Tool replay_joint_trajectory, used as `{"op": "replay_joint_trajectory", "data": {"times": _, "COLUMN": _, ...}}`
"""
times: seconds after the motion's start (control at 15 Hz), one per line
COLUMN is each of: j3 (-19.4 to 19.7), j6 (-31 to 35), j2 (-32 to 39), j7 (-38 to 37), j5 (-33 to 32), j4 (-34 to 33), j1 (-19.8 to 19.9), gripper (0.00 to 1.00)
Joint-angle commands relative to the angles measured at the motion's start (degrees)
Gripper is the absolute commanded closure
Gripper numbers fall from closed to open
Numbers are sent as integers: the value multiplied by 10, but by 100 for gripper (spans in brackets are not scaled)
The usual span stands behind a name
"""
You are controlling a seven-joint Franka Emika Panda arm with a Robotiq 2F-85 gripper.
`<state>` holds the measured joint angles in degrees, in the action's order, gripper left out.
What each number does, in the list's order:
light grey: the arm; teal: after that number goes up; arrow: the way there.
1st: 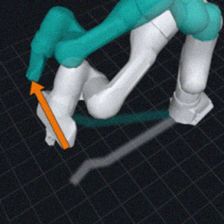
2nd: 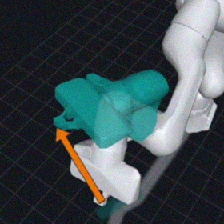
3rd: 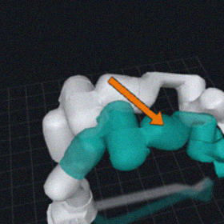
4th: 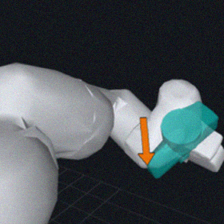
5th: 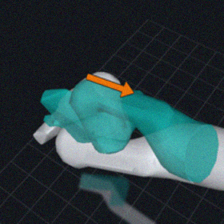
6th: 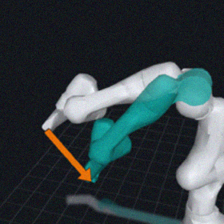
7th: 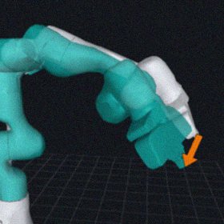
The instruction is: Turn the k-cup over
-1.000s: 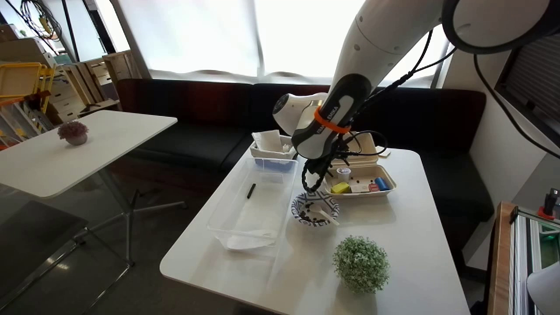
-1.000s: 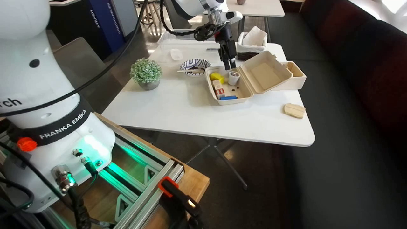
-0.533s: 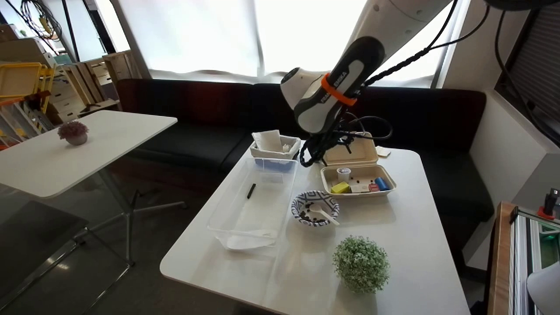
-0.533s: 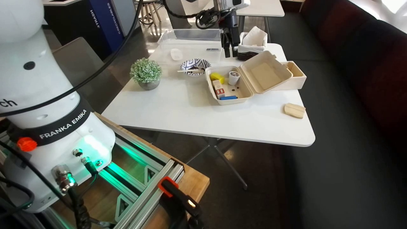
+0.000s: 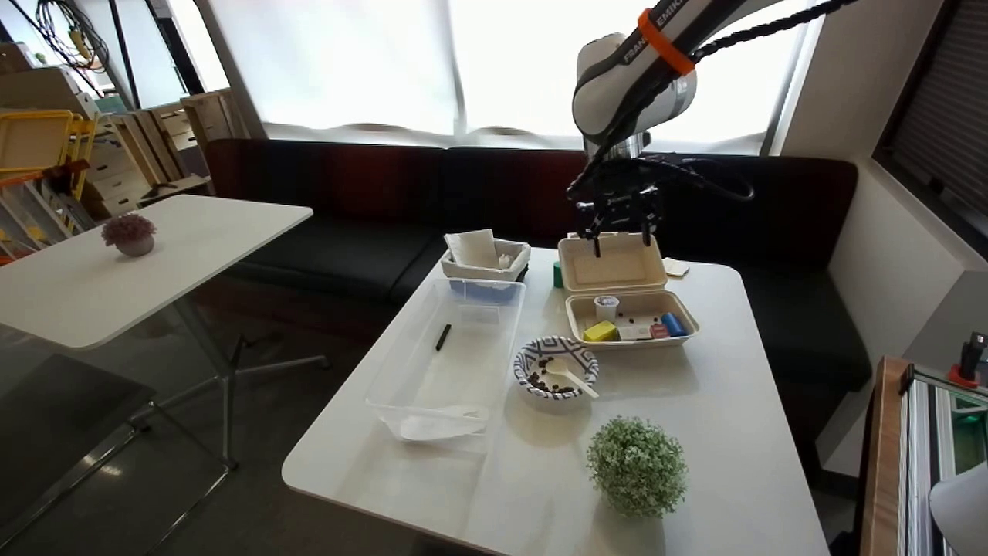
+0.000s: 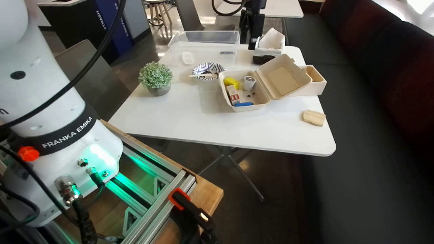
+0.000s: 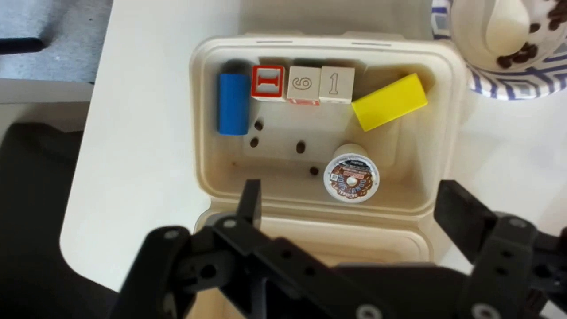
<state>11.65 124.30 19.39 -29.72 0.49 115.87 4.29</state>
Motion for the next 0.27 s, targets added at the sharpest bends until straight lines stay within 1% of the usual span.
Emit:
{"op": "replay_joint_trajectory", "data": {"times": 0.0, "j3": 0, "j6": -1, "j2": -8, "j7": 9, "j5": 3, "j4": 4, "j1": 7, "gripper": 0}}
{"op": "replay_joint_trajectory", "data": {"times": 0.2, "j3": 0, "j6": -1, "j2": -6, "j7": 8, "j5": 3, "j4": 1, "j1": 6, "gripper": 0}}
